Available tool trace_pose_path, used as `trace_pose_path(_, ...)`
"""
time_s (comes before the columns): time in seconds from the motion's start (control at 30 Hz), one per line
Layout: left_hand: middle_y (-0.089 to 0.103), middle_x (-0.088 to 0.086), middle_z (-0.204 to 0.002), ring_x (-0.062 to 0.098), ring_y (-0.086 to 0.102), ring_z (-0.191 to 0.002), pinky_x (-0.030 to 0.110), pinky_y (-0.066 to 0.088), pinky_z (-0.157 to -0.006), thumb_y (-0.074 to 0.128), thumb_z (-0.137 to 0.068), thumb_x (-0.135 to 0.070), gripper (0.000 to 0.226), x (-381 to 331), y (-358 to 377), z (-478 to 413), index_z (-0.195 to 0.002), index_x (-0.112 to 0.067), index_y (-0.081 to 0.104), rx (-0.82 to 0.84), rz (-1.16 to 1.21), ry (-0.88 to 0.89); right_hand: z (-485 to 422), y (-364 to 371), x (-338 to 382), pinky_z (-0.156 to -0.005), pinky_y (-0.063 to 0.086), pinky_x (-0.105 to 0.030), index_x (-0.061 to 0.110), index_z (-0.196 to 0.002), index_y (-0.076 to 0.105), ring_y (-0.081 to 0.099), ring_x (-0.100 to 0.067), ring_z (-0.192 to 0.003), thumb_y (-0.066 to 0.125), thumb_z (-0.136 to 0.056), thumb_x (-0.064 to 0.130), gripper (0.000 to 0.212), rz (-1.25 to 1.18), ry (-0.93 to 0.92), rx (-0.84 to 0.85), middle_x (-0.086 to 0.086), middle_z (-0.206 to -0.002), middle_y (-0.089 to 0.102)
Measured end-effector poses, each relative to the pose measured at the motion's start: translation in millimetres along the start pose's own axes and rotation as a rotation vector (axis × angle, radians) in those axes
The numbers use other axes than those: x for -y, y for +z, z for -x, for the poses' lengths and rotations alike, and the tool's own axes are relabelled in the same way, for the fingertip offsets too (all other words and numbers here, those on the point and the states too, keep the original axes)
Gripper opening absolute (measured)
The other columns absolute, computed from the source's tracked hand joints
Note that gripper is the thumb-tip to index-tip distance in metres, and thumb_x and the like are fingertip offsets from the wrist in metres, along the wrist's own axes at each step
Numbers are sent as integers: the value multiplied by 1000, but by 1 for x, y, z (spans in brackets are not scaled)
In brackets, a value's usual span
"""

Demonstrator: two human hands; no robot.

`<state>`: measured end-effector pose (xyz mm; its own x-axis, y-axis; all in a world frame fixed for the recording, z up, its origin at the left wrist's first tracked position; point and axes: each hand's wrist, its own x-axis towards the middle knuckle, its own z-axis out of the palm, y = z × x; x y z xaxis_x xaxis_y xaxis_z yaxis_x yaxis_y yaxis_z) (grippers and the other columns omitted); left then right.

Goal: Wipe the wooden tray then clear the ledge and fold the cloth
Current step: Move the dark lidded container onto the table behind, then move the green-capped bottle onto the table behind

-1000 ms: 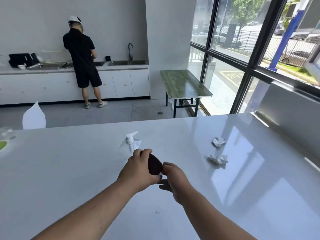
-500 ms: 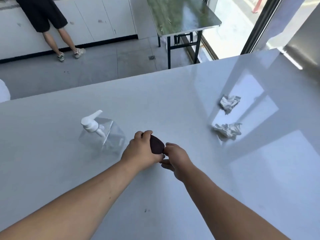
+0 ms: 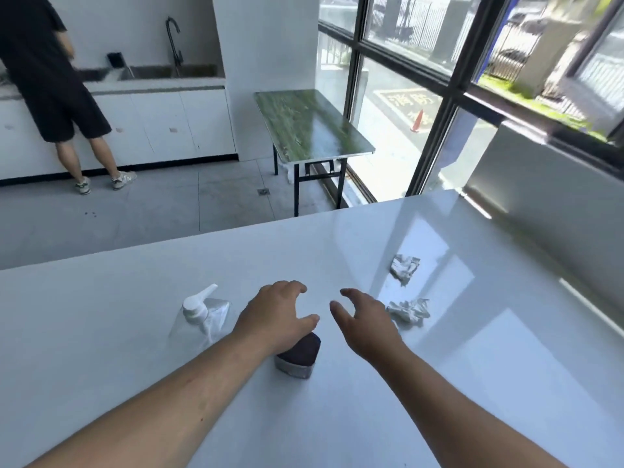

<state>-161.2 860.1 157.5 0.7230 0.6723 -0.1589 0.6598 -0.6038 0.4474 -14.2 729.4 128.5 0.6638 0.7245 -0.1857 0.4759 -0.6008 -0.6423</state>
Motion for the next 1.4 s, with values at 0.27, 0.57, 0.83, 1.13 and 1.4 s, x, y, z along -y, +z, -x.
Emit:
trace_pose_path(0.27,49,-14,-153,15,39,-142,37,44,-108,62,-86,-62,66,-67,-12,78,-145,-36,49,29,69,379,196,-77,-16,-108,40,-27,37,-137,60,44,-12,-138,47,-93,60,51,284,74,-346,14,-140,60)
trace_pose_path(0.57,46,-6,-159,21,41,-143,40,40,-114,66,-89,-59,72,-256,18,220,-152,-30,46,97,59,877,446,-194,-91,-114,38,-35,29,-147,52,47,-18,-139,51,-95,59,60,342,393,-801,6,-144,61)
trace_pose_path(0.83,42,-12,-160,15,32,-149,39,37,-114,62,-92,-60,72,-418,105,383,-155,-33,40,183,-4,1161,659,-229,-187,-119,35,-39,23,-152,49,42,-21,-145,53,-97,60,67,280,624,-960,3,-152,55)
trace_pose_path(1.13,41,-12,-160,16,38,-146,40,41,-111,63,-89,-62,75,-561,226,570,-154,-32,40,270,-51,1311,869,-266,-314,-119,35,-42,23,-152,48,41,-25,-143,57,-94,59,68,201,843,-1072,0,-154,53)
trace_pose_path(1.4,43,-13,-157,15,32,-146,42,45,-105,62,-85,-65,77,-636,276,614,-153,-36,40,267,-127,1365,918,-298,-379,-118,37,-45,22,-151,49,41,-27,-142,56,-95,57,67,162,883,-1088,-3,-151,55)
